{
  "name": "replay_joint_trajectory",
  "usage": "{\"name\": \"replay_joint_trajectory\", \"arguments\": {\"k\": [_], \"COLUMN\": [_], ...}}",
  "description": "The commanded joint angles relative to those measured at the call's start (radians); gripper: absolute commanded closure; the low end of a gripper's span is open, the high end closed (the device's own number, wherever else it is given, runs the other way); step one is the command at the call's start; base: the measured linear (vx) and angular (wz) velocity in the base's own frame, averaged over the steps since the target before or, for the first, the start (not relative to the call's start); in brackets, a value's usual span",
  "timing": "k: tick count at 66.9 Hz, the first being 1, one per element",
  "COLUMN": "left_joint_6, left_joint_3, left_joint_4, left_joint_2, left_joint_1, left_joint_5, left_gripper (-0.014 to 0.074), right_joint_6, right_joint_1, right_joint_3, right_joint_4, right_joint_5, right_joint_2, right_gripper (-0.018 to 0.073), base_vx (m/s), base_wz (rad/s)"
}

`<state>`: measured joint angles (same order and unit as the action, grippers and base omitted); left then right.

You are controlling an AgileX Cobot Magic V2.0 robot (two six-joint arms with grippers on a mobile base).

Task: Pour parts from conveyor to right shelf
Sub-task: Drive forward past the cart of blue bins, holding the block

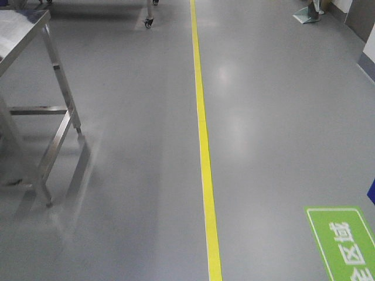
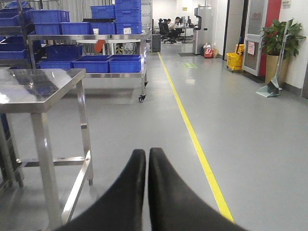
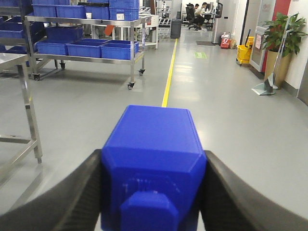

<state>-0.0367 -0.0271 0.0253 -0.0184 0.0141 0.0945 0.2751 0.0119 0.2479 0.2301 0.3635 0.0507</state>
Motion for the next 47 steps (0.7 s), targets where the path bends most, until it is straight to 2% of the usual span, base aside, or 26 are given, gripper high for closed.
{"name": "replay_joint_trajectory", "arguments": {"k": [1, 47], "left_joint_6": [-0.007, -0.007], "left_joint_3": [0.026, 0.026], "left_joint_4": [-0.006, -0.006], "left_joint_2": [-0.005, -0.005], "left_joint_1": [0.002, 0.002], "left_joint_5": [-0.072, -0.072], "left_gripper": [0.0603, 0.0603], "right_joint_6": [0.008, 0.008], "right_joint_1": [-0.004, -0.004], "right_joint_3": [0.028, 0.028], "right_joint_4": [0.004, 0.004], "right_joint_5": [-0.078, -0.078], "right_joint_2": [0.012, 0.012], "right_gripper": [0.0568, 0.0568], "base_vx": [0.69, 0.70], "base_wz": [-0.03, 0.02]}}
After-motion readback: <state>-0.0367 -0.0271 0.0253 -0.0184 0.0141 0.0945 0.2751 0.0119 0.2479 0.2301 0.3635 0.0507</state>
